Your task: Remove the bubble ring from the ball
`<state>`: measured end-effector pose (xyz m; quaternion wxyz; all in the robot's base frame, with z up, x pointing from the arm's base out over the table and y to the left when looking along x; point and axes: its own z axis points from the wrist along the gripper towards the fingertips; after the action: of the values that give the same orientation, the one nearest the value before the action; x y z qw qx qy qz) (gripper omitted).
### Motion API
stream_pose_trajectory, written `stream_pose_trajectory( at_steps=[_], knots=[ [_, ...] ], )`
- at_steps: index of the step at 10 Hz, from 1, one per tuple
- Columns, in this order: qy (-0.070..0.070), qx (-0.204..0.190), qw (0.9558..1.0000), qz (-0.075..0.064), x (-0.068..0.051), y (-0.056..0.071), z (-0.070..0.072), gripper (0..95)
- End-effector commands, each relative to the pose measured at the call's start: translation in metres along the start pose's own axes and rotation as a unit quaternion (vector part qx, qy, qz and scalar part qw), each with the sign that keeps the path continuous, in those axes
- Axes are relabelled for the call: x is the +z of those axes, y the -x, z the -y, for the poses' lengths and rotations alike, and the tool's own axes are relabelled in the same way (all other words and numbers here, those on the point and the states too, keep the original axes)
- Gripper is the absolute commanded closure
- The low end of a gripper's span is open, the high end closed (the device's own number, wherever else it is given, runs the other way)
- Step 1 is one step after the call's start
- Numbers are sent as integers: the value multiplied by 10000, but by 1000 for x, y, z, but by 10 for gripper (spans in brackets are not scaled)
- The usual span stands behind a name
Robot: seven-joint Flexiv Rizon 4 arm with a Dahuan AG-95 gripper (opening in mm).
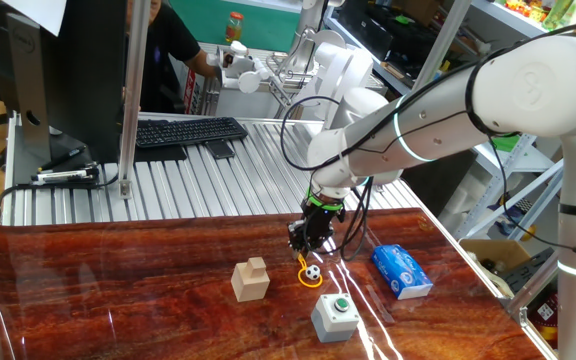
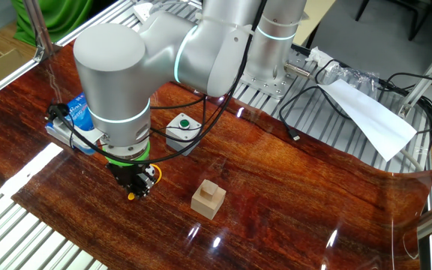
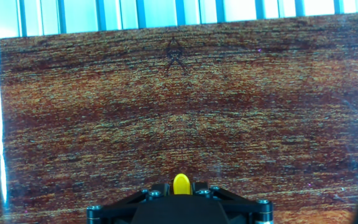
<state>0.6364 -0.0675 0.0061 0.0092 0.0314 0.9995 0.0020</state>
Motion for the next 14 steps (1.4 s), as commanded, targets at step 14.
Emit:
stream_pose_trajectory(
  at_steps=[14],
  knots=[
    [-26, -71, 9999, 85, 4, -1, 1, 950]
  ],
)
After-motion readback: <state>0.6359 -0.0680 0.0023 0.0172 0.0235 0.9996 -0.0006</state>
